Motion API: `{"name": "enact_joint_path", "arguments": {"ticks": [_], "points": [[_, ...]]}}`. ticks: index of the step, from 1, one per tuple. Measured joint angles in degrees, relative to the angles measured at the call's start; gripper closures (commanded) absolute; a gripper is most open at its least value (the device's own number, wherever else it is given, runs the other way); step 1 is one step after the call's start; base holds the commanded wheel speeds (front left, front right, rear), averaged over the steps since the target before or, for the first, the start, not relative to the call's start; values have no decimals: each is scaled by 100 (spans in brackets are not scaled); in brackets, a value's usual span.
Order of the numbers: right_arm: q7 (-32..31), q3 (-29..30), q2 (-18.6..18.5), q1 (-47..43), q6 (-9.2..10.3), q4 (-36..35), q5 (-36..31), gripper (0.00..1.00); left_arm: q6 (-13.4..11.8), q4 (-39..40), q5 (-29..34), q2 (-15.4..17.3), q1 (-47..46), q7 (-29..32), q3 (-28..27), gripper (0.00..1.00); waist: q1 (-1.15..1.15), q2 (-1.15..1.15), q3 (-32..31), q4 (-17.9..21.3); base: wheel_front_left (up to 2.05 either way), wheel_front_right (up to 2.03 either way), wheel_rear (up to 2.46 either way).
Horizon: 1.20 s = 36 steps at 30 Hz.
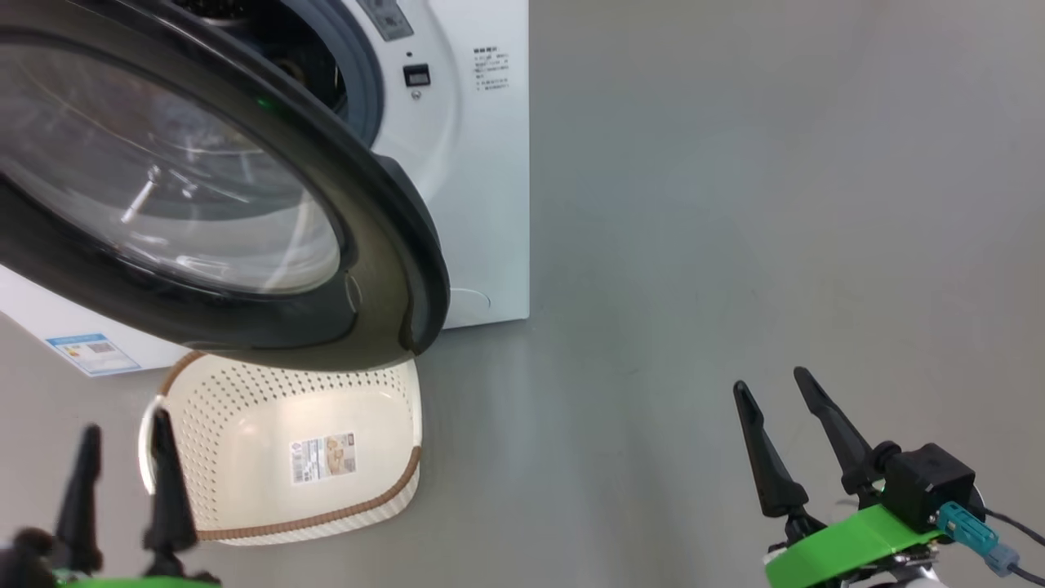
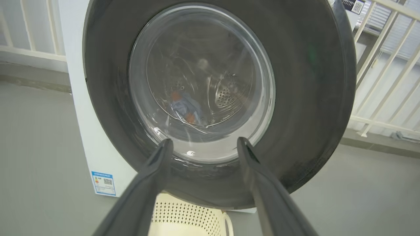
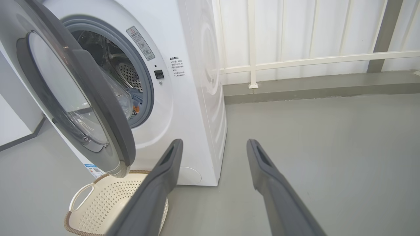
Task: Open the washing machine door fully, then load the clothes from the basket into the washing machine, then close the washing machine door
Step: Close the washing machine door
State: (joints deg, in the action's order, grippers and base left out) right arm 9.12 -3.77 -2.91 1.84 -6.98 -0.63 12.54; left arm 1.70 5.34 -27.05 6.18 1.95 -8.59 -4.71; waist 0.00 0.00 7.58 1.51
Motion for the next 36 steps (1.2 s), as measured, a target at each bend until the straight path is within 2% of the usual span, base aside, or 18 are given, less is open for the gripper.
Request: {"name": "enact_joint_path", "arguments": {"ticks": [5, 10, 33, 34, 35, 36], "points": [[-96, 42, 1, -168, 0, -63, -114, 0, -270, -124, 716, 85, 342, -14, 331, 0, 0, 0, -141, -49, 0, 0, 0], [-155, 76, 4, -274, 0, -127, -190, 0, -458, -224, 1102, 126, 525, 18, 515, 0, 0, 0, -250, -95, 0, 0, 0], [-349, 89, 12, -422, 0, -290, -236, 0, -631, -277, 1185, 122, 608, 98, 772, 0, 0, 0, -423, -277, 0, 0, 0], [-350, 89, 12, -423, 0, -291, -230, 24, -633, -277, 1185, 122, 608, 101, 776, 0, 0, 0, -422, -278, 0, 0, 0], [-352, 89, 12, -424, 0, -288, -209, 100, -649, -277, 1185, 122, 608, 101, 782, 0, 0, 0, -421, -278, 0, 0, 0], [-368, 87, 12, -424, 0, -283, -185, 100, -649, -277, 1185, 123, 608, 101, 786, 0, 0, 0, -420, -278, 0, 0, 0]]}}
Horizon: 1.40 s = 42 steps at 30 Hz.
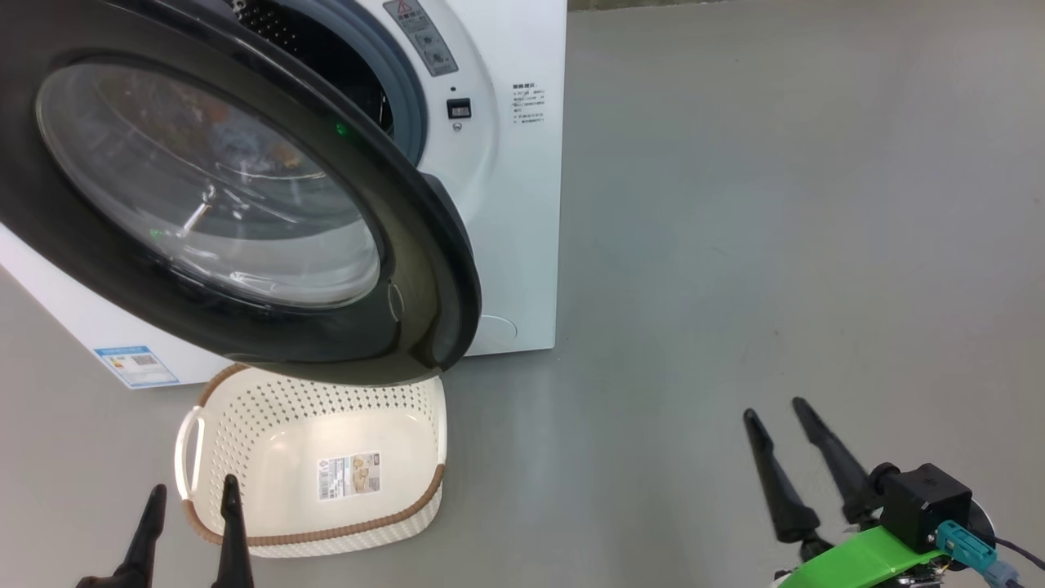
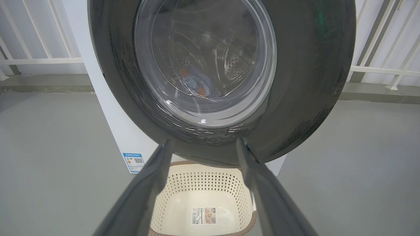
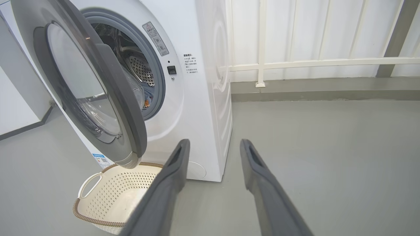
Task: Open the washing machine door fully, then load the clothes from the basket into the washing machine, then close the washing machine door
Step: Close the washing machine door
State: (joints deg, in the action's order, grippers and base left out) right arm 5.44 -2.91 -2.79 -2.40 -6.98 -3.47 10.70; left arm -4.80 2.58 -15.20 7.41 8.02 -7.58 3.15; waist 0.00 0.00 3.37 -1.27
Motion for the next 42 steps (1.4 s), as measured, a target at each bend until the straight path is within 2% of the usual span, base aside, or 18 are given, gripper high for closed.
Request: {"name": "enact_joint_path", "arguments": {"ticks": [11, 17, 25, 29, 33, 37, 42], "points": [[-14, 7, 0, -1, 0, 42, 2, 100, -51, 9, 0, 5, -3, 0, 29, 0, 0, 0, 45, -32, 0, 0, 0], [54, 66, 1, 121, 0, 402, 104, 100, -54, 19, -2, 5, -18, 1, 70, 0, 0, 0, 101, -140, 0, 0, 0], [311, 43, -4, 1302, 0, 1441, 259, 100, -53, 29, -2, 4, -169, 0, 177, 0, 0, 0, 191, -406, 0, 0, 0], [477, 102, -22, 2029, 0, 1680, 219, 100, -54, 24, -10, 4, -176, -2, 187, 0, 0, 0, 210, -568, 0, 0, 0], [578, 99, -41, 2760, 0, 1600, 130, 100, -54, 21, -11, 7, -177, -5, 198, 0, 0, 0, 211, -710, 0, 0, 0], [628, -78, -78, 3396, 0, 1216, 94, 100, -56, 21, -11, 19, -179, -8, 210, 0, 0, 0, 197, -815, 0, 0, 0], [570, -728, -102, 3923, 0, 458, 165, 100, -56, 31, -11, 44, -181, -15, 227, 0, 0, 0, 182, -928, 0, 0, 0]]}}
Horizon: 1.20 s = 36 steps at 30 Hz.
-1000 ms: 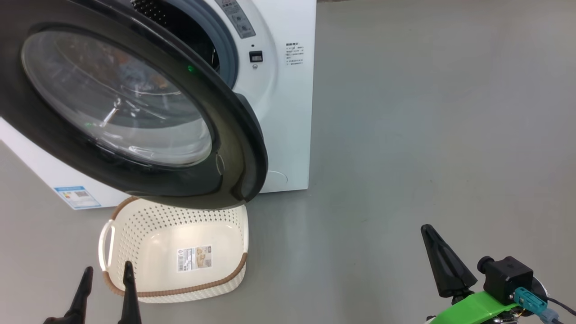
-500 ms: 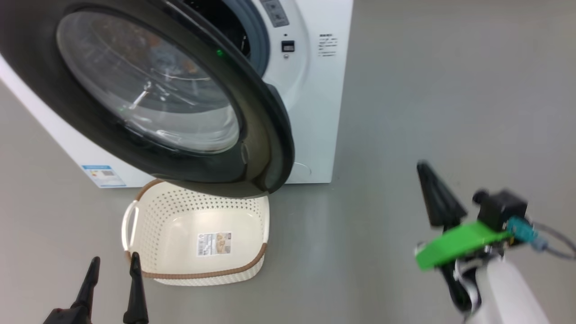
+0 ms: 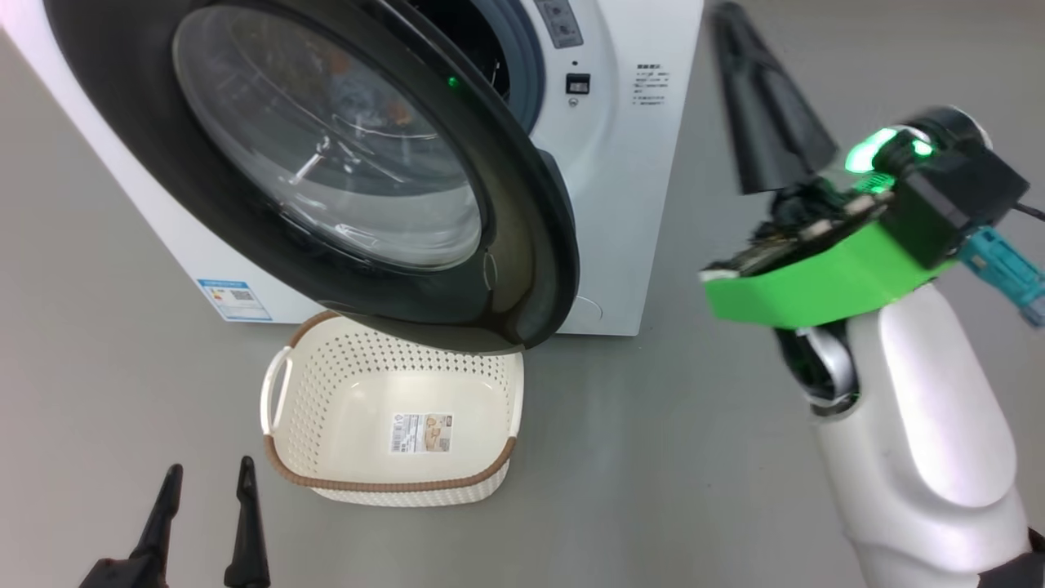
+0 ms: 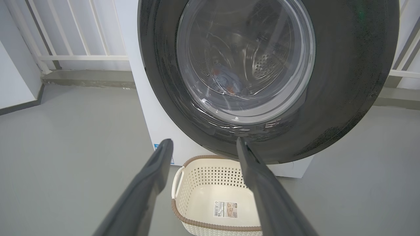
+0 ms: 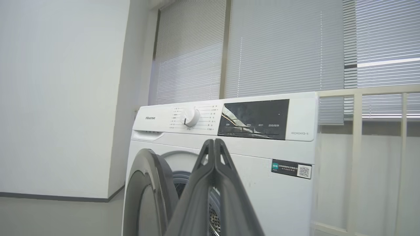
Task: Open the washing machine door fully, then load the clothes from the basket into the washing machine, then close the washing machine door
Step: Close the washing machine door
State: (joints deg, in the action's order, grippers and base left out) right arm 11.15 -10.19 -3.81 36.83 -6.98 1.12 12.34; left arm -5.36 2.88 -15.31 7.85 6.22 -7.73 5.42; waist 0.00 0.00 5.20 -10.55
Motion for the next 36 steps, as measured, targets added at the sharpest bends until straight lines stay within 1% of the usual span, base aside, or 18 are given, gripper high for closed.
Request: {"name": "enact_joint_path", "arguments": {"ticks": [4, 7, 9, 12, 16, 23, 29, 36], "points": [[-286, -654, -4, 102, 0, -368, 201, 100, 0, 11, 0, 21, -5, -1, 23, 0, 0, 0, 8, -74, 0, 0, 0], [-511, -1113, -9, 102, 0, -348, 328, 100, -1, 12, 0, 23, -10, -27, 47, 0, 0, 0, 20, -129, 0, 0, 0], [-616, -1373, -12, 101, 0, -188, 517, 100, -1, 12, 0, 23, -19, -43, 64, 0, 0, 0, 35, -169, 0, 0, 0], [-713, -1685, -12, 101, 0, 268, 660, 100, -1, 11, 0, 22, -99, -51, 101, 0, 0, 0, 67, -223, 0, 0, 0], [-698, -1934, -18, 224, 0, 1020, 846, 100, -1, 1, 0, 18, -147, -101, 133, 0, 0, 0, 159, -278, 0, 0, 0], [-452, -2284, -35, 1127, 0, 2237, 1005, 100, -1, -26, -10, 18, -346, -185, 142, 0, 0, 0, 353, -346, 0, 0, 0], [-210, -2480, -41, 1841, 0, 3165, 1294, 100, -1, -121, -53, -41, -541, -296, 201, 0, 0, 0, 570, -432, 0, 0, 0], [-45, -2561, -32, 2365, -27, 3745, 1333, 100, 0, -204, -59, -80, -717, -404, 256, 0, 0, 0, 799, -522, 0, 0, 0]]}}
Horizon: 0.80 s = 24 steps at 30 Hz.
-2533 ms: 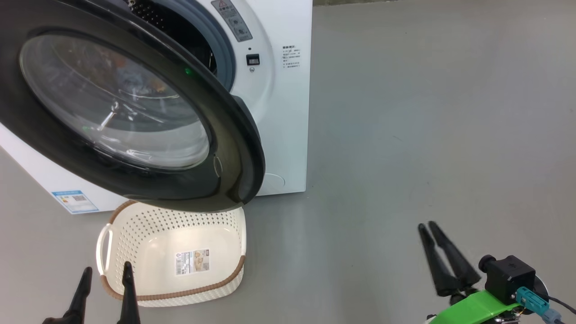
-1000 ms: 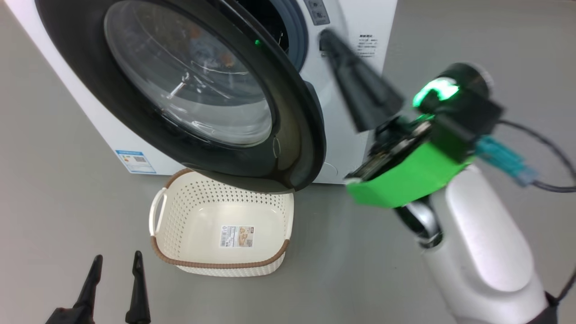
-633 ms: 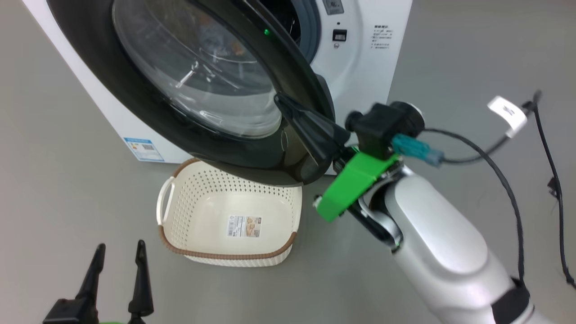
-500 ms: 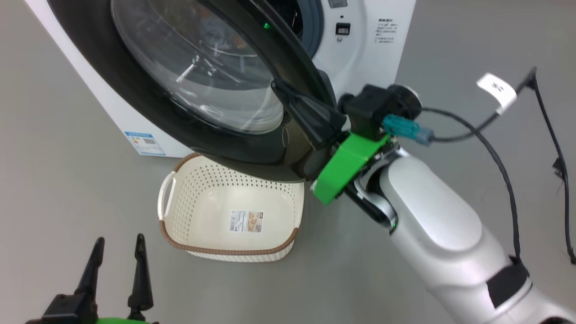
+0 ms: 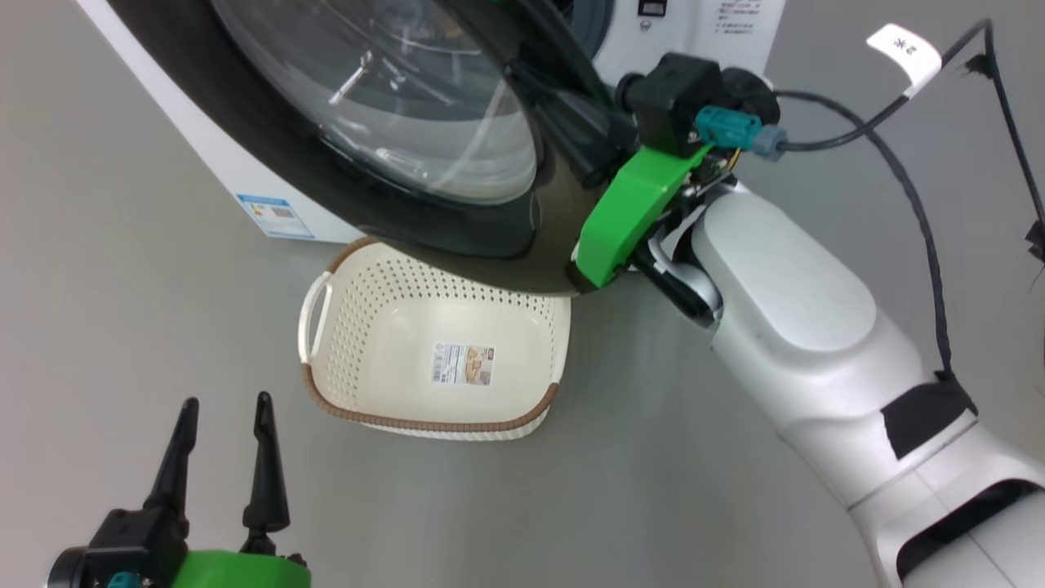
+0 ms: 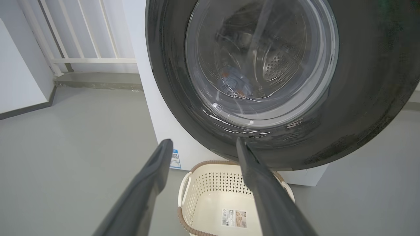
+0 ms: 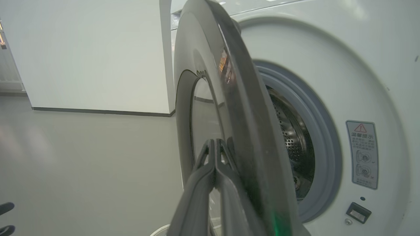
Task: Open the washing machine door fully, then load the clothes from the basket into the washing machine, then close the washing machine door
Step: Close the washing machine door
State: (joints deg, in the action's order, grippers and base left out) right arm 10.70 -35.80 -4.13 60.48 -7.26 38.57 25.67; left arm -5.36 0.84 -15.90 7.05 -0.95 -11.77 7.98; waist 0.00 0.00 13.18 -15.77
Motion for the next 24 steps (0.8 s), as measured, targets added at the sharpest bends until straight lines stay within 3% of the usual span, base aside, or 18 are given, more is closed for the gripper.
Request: {"name": "enact_joint_path", "arguments": {"ticks": [9, 24], "points": [[90, 157, 18, 541, -16, 680, -44, 100, 7, -90, 0, -85, -162, -101, 108, 0, 0, 0, 232, -96, 0, 0, 0], [291, 978, -8, 1934, -16, 2197, -514, 100, 115, -361, -79, -259, -583, -243, 299, 0, 0, 0, 659, -367, 0, 0, 0]]}}
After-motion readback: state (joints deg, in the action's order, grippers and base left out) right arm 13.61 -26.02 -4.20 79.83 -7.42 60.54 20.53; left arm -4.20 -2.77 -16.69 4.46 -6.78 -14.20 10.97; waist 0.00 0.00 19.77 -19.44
